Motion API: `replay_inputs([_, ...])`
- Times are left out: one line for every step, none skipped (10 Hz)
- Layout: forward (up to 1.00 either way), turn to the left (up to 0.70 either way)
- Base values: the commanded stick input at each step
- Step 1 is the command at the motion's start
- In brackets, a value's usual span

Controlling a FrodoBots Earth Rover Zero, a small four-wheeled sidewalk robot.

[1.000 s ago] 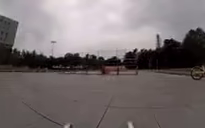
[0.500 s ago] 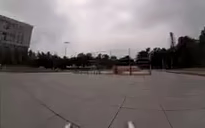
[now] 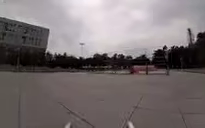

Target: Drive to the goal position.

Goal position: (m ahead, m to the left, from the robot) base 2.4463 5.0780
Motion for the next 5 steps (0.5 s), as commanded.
replay_inputs([0.00, 0.70])
replay_inputs([0.00, 0.70])
replay_inputs([0.00, 0.70])
replay_inputs([0.00, 0.70])
replay_inputs([0.00, 0.70])
